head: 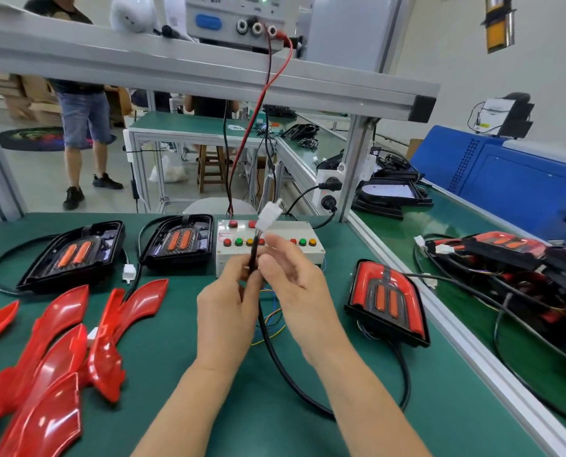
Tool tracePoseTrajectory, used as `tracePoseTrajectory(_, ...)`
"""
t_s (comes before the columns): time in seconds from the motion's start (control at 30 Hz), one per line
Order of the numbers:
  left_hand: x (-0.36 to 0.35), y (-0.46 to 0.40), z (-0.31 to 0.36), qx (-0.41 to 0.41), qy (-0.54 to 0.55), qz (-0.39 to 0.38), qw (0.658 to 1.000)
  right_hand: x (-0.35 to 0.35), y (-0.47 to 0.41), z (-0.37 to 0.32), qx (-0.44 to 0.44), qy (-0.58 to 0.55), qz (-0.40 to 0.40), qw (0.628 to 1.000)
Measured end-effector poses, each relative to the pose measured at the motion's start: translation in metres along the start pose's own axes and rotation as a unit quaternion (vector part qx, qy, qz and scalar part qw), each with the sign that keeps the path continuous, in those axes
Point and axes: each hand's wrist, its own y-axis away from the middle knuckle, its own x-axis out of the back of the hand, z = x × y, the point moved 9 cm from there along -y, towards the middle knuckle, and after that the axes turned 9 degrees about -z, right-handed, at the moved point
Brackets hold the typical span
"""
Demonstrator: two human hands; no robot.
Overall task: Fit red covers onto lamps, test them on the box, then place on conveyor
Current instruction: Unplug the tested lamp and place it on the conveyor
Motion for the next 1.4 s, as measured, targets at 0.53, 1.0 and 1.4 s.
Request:
tracePoseTrajectory(0.53, -0.006, -0.007, -0.032, 0.059, -0.095, -0.034, 0.993, 0.068, 0.027, -0.002, 0.136, -0.015, 0.135, 0.981)
tracePoseTrajectory(1.0, -0.046, -0.004, -0.070, 0.134, -0.356, -0.244, 0.892, 0.070, 0.023, 0.026, 0.046, 0.007, 0.097, 0.994)
tracePoseTrajectory(1.4, -0.044, -0.012, -0.053, 0.062, -0.239, -0.167, 0.955, 0.067, 0.019, 0.033, 0.034, 0.053, 0.073, 0.995)
